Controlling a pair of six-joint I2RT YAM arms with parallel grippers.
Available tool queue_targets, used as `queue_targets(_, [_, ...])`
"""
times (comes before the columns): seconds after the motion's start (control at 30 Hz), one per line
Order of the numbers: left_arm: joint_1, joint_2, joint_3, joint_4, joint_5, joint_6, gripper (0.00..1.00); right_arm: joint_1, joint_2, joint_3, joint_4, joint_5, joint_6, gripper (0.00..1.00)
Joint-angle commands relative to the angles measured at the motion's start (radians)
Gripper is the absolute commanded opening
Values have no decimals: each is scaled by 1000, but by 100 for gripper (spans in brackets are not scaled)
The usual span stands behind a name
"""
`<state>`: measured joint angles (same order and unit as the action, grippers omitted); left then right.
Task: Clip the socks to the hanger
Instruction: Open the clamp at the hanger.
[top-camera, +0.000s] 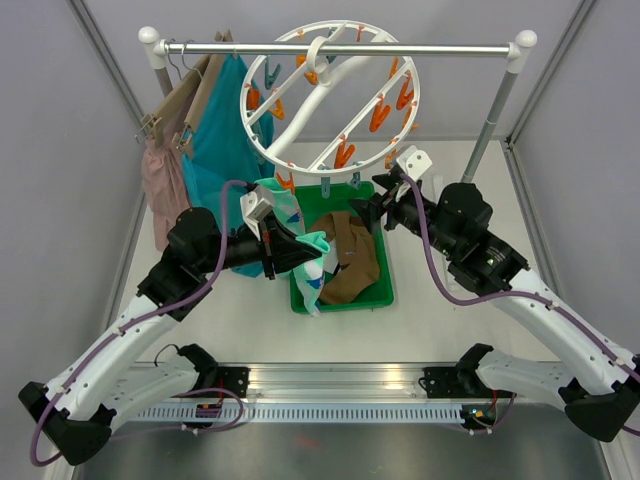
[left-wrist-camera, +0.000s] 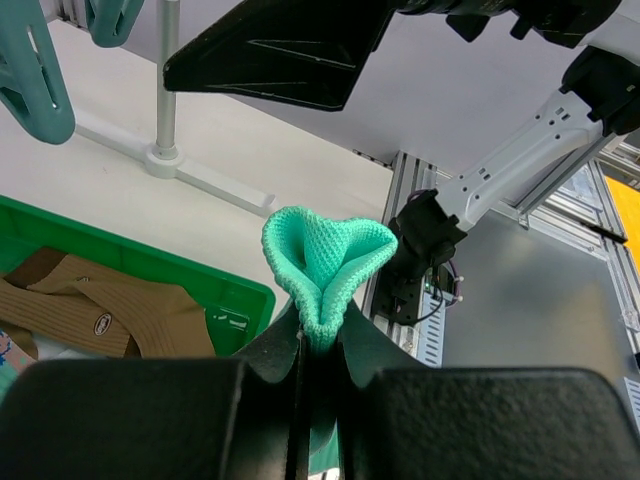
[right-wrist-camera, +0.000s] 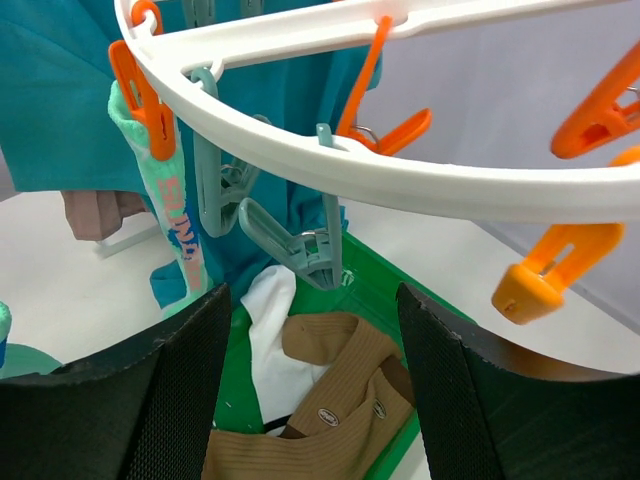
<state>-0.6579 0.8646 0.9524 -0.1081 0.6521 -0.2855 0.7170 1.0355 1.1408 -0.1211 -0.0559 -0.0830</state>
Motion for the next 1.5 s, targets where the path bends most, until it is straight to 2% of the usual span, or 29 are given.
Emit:
queue_targets(0.0, [-3,-15,5,5,-11,34,3,-1,23,4,63,-50,-18,73])
queue_targets(0.37, [-3,-9,3,-1,-9,37,3,-1,49,14,112,-53,-23,72])
queue_targets(0.93, [-3,-7,2,-1,-5,42,3,-1,18,-76,327,-35,48,69])
queue_targets(1.47, [-3,-1,2,-2,-3,42,3,-1,52,-70,370,-28,63,62])
